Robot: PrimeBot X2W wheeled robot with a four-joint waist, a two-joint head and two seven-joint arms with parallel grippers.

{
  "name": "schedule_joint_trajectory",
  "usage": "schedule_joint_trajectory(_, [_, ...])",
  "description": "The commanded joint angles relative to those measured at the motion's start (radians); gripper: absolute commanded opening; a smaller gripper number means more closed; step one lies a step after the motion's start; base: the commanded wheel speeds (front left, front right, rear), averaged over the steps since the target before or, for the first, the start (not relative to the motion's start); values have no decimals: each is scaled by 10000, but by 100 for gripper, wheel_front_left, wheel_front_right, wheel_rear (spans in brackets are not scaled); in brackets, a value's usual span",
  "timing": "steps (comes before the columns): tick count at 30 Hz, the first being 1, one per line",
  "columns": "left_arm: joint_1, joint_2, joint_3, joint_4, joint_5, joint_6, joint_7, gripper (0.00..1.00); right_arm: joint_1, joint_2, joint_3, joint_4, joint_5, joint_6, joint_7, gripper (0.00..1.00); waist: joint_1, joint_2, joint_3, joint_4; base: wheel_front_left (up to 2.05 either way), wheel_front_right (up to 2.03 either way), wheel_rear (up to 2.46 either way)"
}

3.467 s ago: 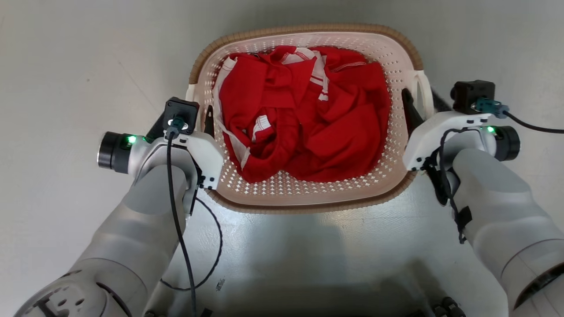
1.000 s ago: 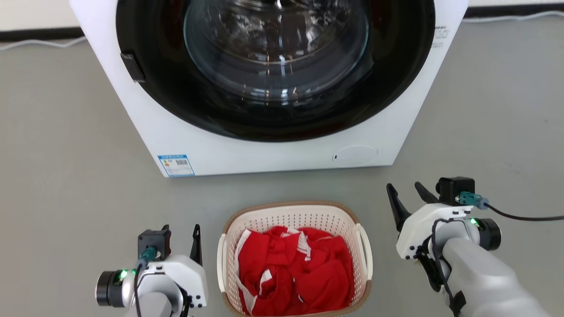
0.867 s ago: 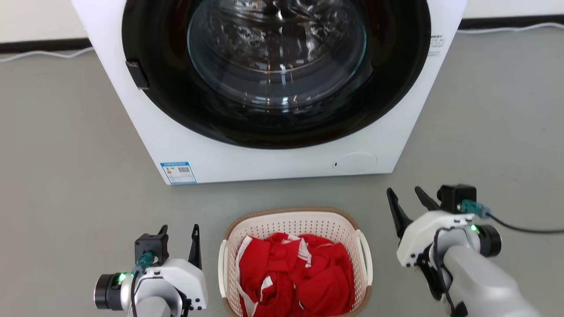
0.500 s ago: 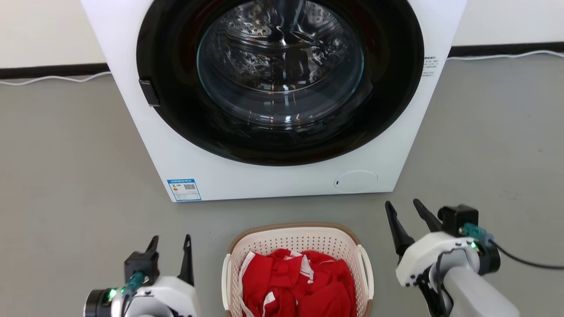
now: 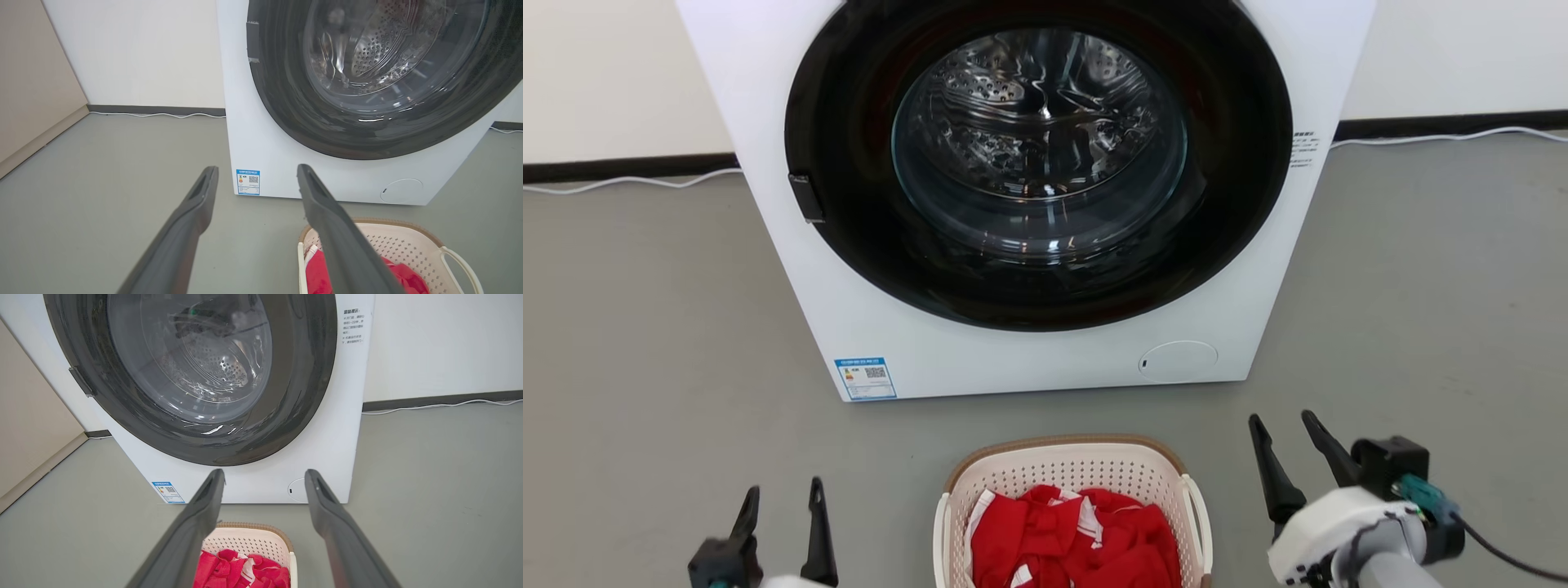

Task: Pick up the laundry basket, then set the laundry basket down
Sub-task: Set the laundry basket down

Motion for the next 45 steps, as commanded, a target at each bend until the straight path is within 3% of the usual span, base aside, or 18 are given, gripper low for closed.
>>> schedule_joint_trajectory(1, [61,31,535,-499,249,-79,-57,100,200,-1,-12,-464,-164,-11,-137,100,0,-1,-74,-47,0,0,0])
schedule_joint_trajectory(18, [1686,-476,1222,-1995,893,-782,-57,100,2125,0,-1023,-2590,-1039,-11,-137,100,0,-1,-328,-184,0,0,0])
schedule_joint_trajectory(31, [2396,-496,948,-2952,940,-648,-57,100,2967,78,-1303,-3547,-1612,-11,-137,100,0,-1,-449,-220,0,0,0])
schedule_joint_trajectory(45, [2541,-497,832,-3159,750,-596,-57,100,3060,213,-1484,-3676,-1692,-11,-137,100,0,-1,-453,-204,0,0,0])
